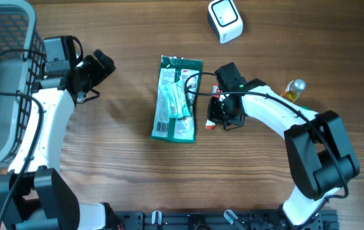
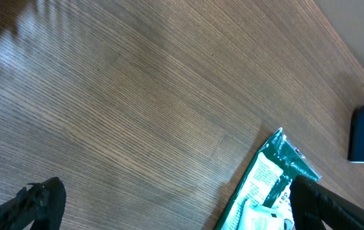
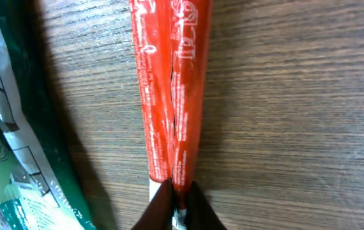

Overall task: Scan the item barcode
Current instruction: 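Close the right gripper firmly on the end of the red tube, then lift the red tube with the right gripper up to the white scanner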

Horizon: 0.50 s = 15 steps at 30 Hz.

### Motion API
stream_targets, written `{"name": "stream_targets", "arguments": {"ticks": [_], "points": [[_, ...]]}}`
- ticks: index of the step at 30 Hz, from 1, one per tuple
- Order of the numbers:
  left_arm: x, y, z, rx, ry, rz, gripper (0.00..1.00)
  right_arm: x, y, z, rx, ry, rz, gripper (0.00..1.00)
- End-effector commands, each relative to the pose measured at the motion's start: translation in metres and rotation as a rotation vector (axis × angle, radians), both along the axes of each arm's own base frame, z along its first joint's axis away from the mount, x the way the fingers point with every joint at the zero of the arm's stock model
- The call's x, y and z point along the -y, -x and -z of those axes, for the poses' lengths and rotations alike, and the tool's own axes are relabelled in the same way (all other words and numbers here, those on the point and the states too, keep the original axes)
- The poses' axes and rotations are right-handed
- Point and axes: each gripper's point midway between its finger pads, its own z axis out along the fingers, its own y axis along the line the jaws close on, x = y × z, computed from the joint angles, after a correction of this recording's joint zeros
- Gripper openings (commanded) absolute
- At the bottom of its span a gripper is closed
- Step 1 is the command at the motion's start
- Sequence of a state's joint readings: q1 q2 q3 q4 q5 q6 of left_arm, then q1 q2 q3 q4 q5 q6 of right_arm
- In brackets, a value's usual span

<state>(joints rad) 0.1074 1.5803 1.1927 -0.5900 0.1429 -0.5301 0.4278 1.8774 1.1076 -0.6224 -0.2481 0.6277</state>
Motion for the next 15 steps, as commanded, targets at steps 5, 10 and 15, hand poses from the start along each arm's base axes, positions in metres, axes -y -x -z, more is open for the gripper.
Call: {"name": "stream_targets", "arguments": {"ticks": [5, 10, 15], "points": [[-0.002, -0.002, -0.001, 0.003, 0.000, -0.012, 1.00, 0.000, -0.013, -0.011, 0.122, 0.030, -0.198, 0.04], [-0.002, -0.002, -0.001, 0.003, 0.000, -0.012, 1.00, -0.011, -0.007, -0.034, 0.115, -0.109, -0.244, 0.04], [-0.002, -0.002, -0.001, 0.003, 0.000, -0.012, 1.00, -0.002, 0.017, -0.090, 0.227, -0.202, -0.502, 0.04]]}}
